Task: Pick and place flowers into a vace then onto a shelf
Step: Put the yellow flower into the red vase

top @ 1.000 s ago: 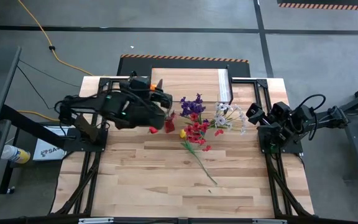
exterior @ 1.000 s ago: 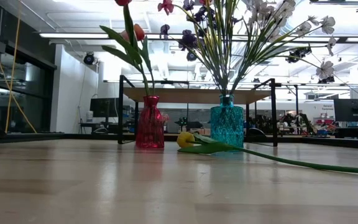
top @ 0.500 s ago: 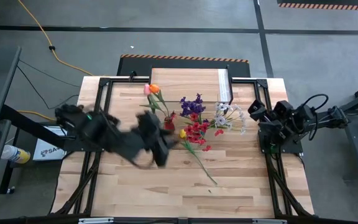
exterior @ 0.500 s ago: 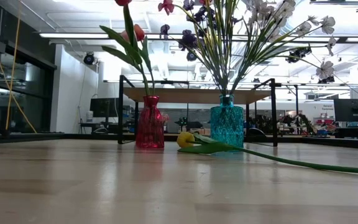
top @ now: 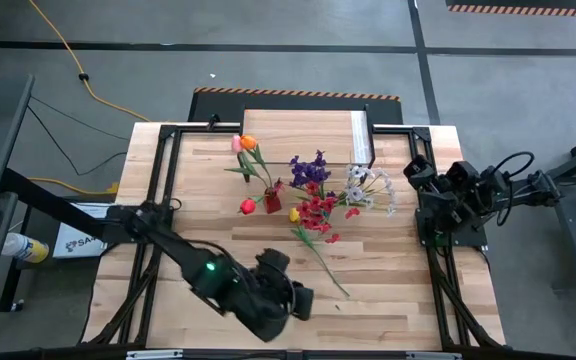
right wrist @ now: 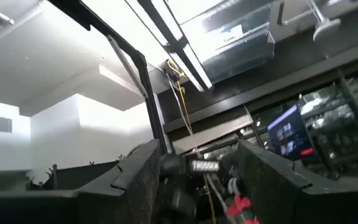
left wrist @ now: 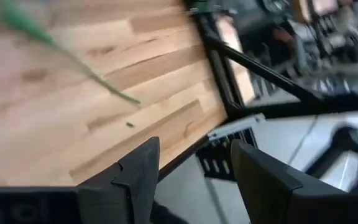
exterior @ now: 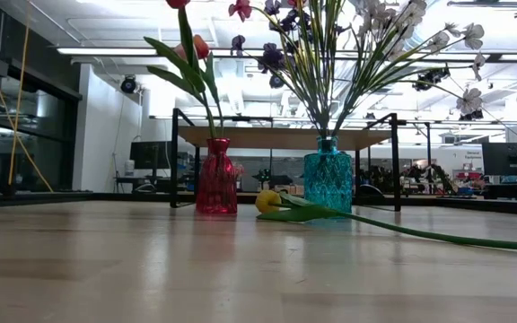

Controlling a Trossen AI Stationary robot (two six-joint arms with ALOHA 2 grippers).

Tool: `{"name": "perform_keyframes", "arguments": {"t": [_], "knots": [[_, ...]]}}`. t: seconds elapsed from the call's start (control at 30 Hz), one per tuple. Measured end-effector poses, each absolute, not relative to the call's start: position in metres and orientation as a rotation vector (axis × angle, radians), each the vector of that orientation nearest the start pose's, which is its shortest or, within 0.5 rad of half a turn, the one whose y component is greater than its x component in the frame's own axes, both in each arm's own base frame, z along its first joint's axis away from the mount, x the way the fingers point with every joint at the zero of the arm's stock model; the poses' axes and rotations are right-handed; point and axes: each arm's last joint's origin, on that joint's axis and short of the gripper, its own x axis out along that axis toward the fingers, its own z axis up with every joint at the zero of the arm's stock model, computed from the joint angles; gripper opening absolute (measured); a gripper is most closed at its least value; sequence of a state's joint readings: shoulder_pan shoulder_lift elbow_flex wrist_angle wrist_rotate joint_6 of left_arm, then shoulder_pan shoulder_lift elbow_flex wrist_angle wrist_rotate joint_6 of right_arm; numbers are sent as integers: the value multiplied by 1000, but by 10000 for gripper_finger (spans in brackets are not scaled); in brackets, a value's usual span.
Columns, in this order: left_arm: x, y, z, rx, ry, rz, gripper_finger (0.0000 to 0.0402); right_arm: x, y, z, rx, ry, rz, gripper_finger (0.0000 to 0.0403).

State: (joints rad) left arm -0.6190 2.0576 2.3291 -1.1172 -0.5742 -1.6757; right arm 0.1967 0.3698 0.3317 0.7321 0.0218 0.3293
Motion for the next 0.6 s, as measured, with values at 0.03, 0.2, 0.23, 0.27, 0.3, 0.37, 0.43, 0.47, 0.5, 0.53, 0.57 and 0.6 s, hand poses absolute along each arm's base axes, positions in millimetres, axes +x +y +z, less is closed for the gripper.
{"name": "perform_keyframes", "arguments": {"t": [0.03, 0.2, 0.23, 0.27, 0.3, 0.37, 0.43, 0.47, 0.5, 0.53, 0.57, 0.6], "knots": [[360, -236, 384, -1163, 516, 551, 232, 93, 18, 312, 373, -671, 276, 206], [389, -241, 343, -1317, 460, 696, 232, 85, 16, 320, 334, -794, 272, 205], [395, -240, 337, -1347, 442, 714, 232, 82, 16, 323, 329, -828, 272, 206], [398, -241, 330, -1363, 437, 736, 232, 80, 15, 324, 328, -858, 273, 206], [403, -240, 323, -1376, 429, 758, 232, 77, 15, 326, 327, -891, 275, 206], [418, -239, 309, -1414, 404, 770, 232, 71, 14, 330, 333, -957, 283, 205], [425, -235, 294, -1408, 420, 813, 232, 67, 13, 333, 344, -1003, 297, 205], [432, -233, 288, -1422, 417, 817, 232, 65, 12, 334, 344, -1024, 302, 205], [438, -232, 282, -1440, 413, 817, 232, 63, 12, 334, 343, -1040, 311, 206], [442, -228, 277, -1448, 421, 834, 232, 62, 12, 335, 343, -1046, 321, 206], [446, -224, 271, -1450, 435, 853, 232, 61, 12, 335, 345, -1051, 328, 206], [452, -220, 265, -1465, 444, 860, 232, 60, 12, 335, 352, -1060, 336, 206]]}}
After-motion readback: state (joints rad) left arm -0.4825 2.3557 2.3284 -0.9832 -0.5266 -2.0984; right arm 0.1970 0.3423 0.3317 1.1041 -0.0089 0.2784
